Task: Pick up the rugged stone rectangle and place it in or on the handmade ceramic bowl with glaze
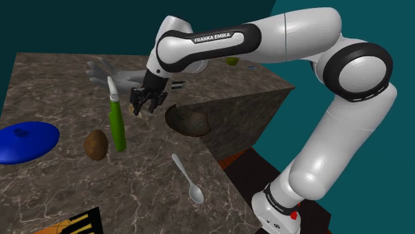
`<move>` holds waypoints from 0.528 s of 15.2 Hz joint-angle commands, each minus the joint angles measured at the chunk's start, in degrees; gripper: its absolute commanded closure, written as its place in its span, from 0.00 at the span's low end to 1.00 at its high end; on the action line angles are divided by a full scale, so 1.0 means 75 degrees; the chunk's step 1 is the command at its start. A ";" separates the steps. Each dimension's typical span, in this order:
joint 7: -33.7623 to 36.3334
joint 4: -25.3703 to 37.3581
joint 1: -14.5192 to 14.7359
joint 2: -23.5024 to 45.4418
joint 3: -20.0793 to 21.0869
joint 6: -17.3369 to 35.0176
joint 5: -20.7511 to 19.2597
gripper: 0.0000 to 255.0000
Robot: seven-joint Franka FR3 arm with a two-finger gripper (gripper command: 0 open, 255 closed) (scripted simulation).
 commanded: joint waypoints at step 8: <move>0.0177 0.0592 -0.0054 -0.0326 -0.0014 -0.0890 -0.0001 1.00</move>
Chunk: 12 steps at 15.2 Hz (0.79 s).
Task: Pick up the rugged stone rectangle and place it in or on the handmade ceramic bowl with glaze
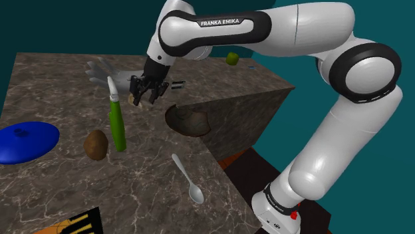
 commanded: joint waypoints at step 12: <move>-0.0534 -0.0533 -0.0360 -0.1371 -0.0243 -0.0932 0.0537 1.00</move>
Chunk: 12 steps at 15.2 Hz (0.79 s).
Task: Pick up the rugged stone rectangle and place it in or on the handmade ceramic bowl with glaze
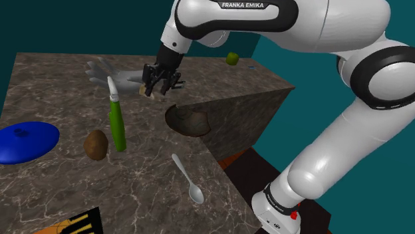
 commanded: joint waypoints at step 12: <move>-0.1860 -0.2719 -0.0498 -0.2869 -0.1100 -0.0686 0.0799 1.00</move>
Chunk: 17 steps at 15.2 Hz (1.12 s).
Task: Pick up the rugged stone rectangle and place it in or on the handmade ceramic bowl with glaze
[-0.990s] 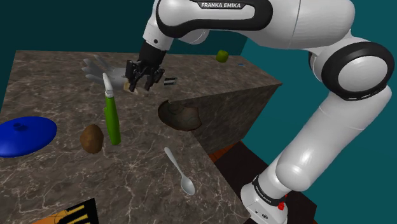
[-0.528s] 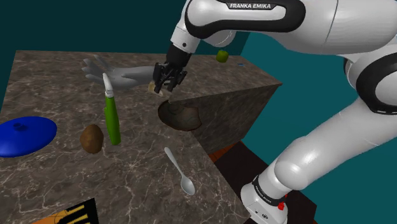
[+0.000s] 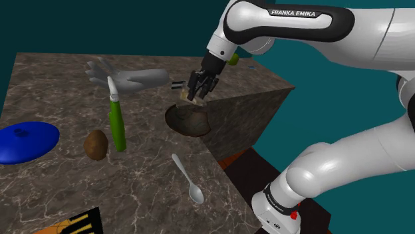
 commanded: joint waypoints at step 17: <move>-0.0498 -0.1228 0.0085 0.0353 0.0162 0.1515 0.0286 1.00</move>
